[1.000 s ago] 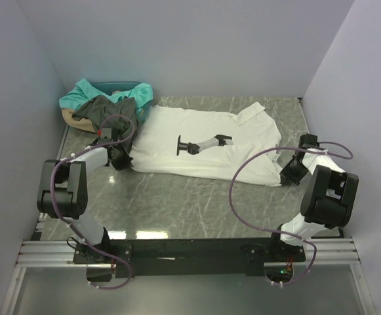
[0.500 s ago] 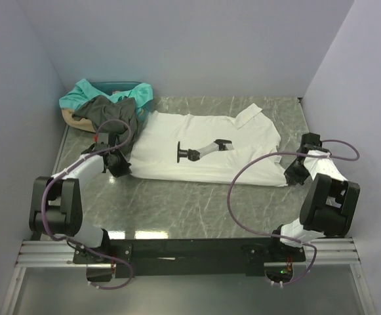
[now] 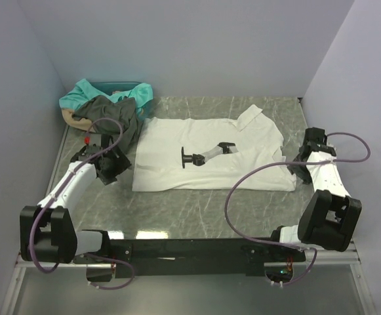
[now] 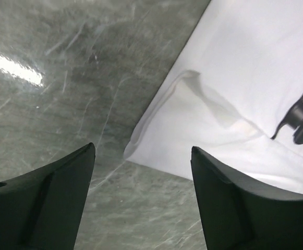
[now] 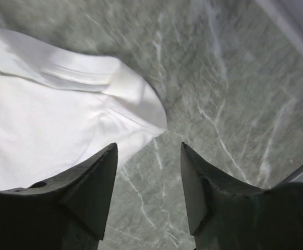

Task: Fold and stack the t-shirts
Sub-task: Fold the tshirt

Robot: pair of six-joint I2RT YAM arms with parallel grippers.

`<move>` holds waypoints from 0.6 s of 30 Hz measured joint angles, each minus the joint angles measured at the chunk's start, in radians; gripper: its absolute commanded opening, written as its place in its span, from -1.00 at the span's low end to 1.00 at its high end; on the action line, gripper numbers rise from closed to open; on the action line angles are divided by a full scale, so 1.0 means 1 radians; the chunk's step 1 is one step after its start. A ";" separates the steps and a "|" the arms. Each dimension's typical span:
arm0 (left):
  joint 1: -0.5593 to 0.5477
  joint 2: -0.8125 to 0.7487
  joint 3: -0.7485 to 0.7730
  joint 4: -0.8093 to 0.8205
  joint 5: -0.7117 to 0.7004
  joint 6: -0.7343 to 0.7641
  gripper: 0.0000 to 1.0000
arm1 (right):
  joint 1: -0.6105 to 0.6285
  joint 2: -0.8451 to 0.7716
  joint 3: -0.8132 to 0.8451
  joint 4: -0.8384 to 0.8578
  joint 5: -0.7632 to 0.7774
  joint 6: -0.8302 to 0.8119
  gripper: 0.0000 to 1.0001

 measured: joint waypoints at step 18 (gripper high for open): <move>-0.287 0.344 0.278 0.147 0.026 -0.040 0.72 | 0.377 0.115 0.150 0.219 -0.238 0.025 0.25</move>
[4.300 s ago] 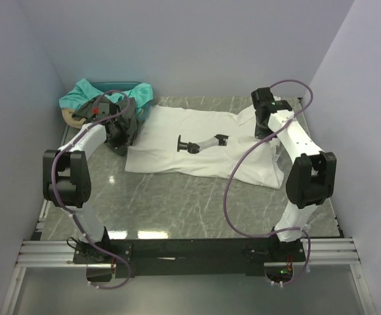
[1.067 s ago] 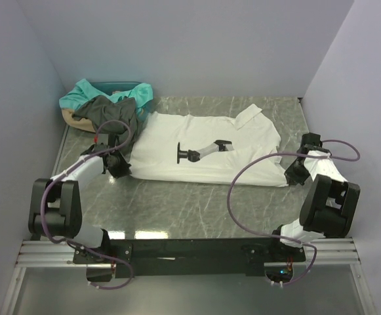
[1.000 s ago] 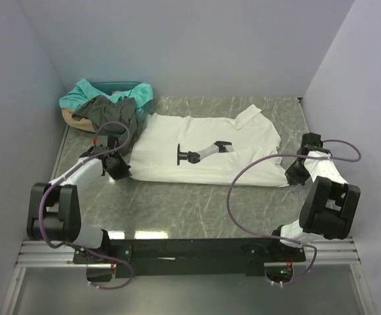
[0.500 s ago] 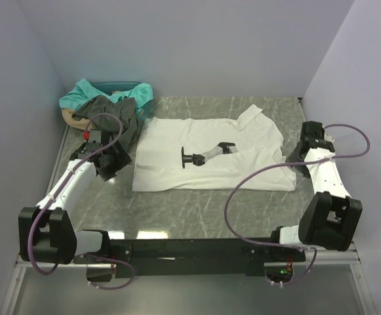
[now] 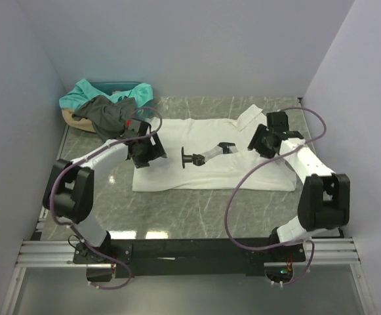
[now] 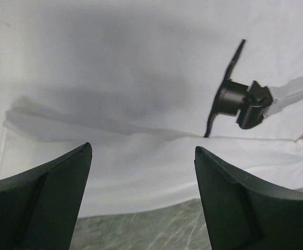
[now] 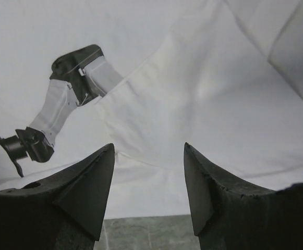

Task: Fold and stack the t-shirts
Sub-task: Fold the tshirt

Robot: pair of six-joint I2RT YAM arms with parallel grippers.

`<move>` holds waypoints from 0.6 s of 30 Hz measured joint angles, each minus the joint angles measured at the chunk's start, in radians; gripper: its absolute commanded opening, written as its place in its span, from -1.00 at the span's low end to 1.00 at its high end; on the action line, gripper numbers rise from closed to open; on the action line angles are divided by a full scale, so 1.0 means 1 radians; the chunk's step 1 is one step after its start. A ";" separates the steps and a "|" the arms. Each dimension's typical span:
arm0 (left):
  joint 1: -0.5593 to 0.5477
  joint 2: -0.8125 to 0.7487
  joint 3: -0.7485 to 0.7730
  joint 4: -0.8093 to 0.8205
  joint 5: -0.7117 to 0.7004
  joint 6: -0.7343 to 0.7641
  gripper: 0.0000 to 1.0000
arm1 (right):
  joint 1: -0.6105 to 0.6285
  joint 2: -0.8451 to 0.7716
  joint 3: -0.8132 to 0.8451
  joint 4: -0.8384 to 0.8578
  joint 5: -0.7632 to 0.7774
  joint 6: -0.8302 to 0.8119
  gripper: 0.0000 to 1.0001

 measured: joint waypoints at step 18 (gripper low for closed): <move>0.002 0.098 -0.097 0.180 0.039 -0.007 0.74 | 0.010 0.216 -0.100 0.107 -0.103 -0.032 0.27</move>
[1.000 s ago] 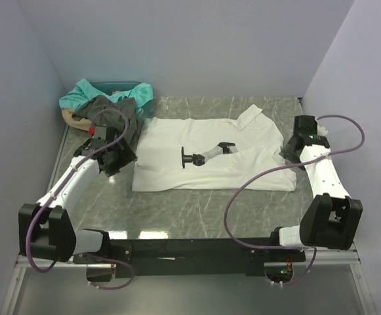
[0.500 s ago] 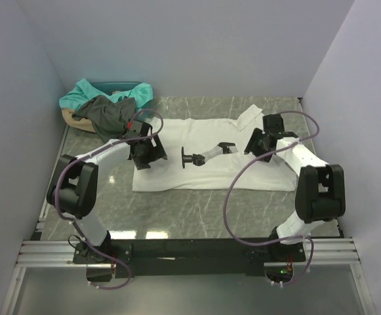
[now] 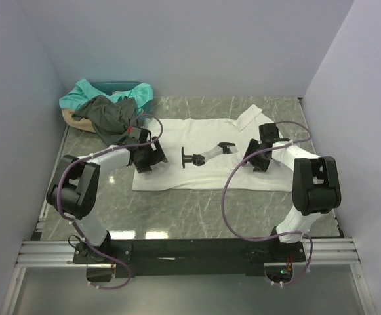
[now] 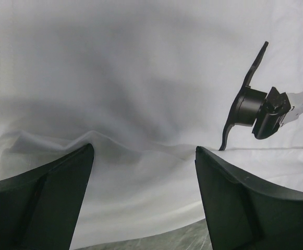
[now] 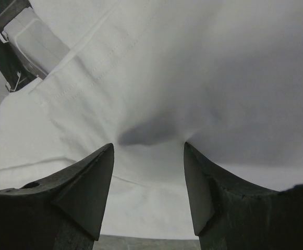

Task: Fold and stack the t-shirts
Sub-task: Fold the tshirt

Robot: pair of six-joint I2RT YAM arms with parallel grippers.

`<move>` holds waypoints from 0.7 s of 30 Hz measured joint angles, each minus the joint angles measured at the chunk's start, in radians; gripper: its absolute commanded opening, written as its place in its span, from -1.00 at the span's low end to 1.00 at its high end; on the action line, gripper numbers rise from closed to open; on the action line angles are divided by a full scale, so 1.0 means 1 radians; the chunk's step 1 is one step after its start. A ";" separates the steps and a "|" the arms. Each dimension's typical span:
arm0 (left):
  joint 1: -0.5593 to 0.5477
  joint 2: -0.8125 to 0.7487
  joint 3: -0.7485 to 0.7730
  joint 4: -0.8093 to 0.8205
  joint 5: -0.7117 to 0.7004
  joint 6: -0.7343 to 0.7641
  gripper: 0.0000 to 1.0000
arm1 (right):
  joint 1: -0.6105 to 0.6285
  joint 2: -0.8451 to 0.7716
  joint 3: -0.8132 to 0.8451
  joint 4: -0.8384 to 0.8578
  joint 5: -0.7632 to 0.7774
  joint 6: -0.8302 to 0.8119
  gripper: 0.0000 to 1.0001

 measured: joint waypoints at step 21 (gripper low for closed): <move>-0.069 -0.178 -0.205 0.043 -0.020 -0.064 0.77 | 0.000 -0.280 -0.270 -0.096 -0.020 0.127 0.28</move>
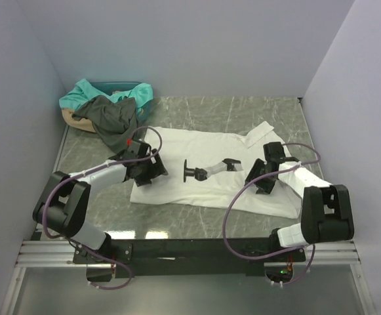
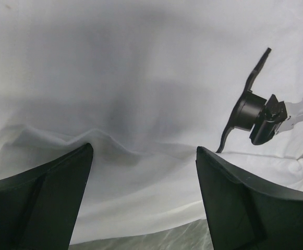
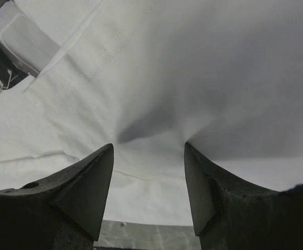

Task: Fold and stack the t-shirts
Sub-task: Fold the tshirt

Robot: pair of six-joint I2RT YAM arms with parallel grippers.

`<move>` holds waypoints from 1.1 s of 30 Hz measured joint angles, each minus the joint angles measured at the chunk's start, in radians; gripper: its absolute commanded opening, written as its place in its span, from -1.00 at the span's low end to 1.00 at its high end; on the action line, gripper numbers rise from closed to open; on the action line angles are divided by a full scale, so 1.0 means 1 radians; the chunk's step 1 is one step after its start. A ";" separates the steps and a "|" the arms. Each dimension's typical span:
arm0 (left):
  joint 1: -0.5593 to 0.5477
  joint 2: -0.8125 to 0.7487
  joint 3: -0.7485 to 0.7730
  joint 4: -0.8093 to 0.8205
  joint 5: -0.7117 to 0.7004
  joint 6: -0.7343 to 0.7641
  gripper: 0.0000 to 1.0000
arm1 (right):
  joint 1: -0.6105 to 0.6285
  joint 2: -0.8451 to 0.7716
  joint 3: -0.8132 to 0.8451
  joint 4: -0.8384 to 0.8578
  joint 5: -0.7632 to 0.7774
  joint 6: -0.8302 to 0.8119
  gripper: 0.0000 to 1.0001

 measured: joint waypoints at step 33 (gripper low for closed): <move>-0.008 0.142 0.202 -0.182 -0.053 0.085 0.84 | -0.277 0.098 0.229 -0.112 0.084 -0.134 0.29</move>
